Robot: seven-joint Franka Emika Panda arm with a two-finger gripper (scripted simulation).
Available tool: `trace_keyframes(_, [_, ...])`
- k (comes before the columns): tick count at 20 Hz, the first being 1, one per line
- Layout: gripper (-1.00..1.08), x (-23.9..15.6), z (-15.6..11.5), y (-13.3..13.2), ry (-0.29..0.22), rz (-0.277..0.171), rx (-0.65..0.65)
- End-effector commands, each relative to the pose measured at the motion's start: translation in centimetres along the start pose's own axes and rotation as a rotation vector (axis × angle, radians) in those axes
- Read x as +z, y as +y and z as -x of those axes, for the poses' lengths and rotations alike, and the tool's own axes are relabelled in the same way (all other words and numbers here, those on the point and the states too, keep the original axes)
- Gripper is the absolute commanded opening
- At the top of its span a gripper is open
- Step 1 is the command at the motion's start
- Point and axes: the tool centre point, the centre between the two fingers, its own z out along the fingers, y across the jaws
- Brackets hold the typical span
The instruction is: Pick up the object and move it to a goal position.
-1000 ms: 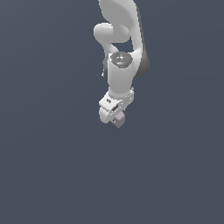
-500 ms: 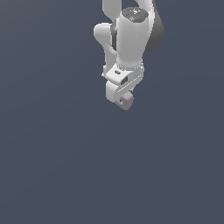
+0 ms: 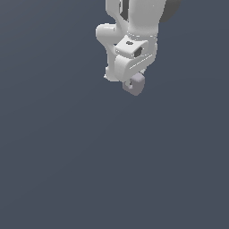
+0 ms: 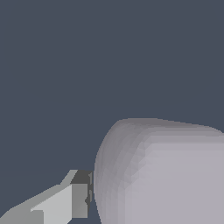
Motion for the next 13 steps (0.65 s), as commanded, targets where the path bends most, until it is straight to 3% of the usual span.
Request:
trace_keyframes(1, [-1.00, -1.4, 0.0, -0.6, 0.000, -0.001, 0.001])
trace_keyframes(13, [-1.00, -3.3, -0.1, -1.2, 0.000, -0.001, 0.002])
